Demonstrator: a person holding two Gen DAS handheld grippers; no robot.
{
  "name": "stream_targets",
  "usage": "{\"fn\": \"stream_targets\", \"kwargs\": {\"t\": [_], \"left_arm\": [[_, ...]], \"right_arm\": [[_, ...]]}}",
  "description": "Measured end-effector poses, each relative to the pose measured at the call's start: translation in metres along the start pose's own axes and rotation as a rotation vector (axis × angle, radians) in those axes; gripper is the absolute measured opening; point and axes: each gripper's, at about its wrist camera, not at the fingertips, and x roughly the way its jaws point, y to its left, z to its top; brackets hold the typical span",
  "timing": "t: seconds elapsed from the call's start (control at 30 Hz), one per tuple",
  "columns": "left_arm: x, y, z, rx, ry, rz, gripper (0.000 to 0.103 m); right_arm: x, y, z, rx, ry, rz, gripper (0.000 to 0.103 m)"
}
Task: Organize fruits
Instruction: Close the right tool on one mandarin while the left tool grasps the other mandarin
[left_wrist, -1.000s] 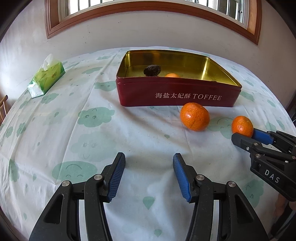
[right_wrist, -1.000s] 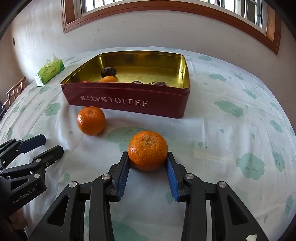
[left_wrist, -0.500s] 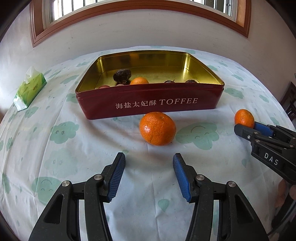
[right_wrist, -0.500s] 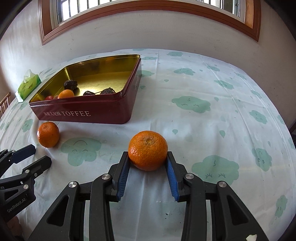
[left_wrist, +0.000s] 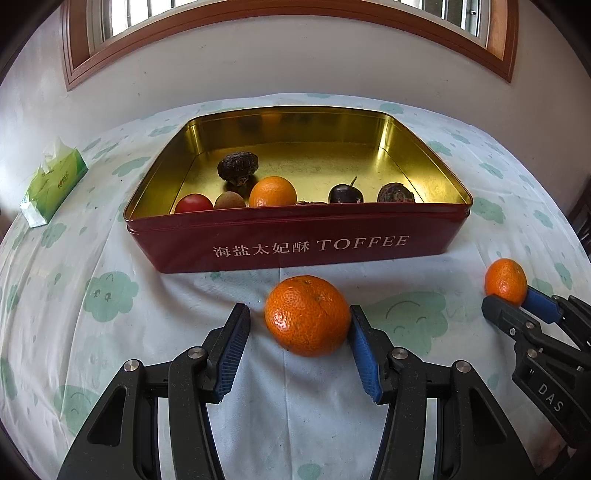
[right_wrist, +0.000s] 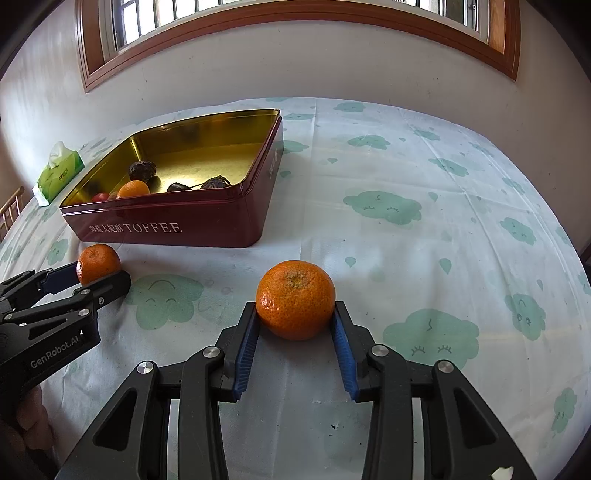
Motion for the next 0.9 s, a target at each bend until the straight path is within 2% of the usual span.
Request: {"fn": "stream_targets", "kwargs": {"t": [0.07, 0.13, 0.23, 0.9], "left_arm": [[0.0, 0.0, -0.001, 0.007, -0.009, -0.003, 0.052], [-0.002, -0.003, -0.002, 0.029, -0.019, -0.013, 0.042], [-0.002, -0.008, -0.003, 0.052, -0.03, 0.005, 0.042], [-0.012, 0.001, -0.014, 0.043, -0.03, -0.009, 0.042]], "right_arm": [[0.0, 0.0, 0.0, -0.001, 0.0, -0.001, 0.037], [0.0, 0.0, 0.0, 0.0, 0.0, 0.0, 0.037], [0.0, 0.0, 0.0, 0.0, 0.0, -0.001, 0.037], [0.001, 0.001, 0.0, -0.001, 0.001, -0.003, 0.037]]}}
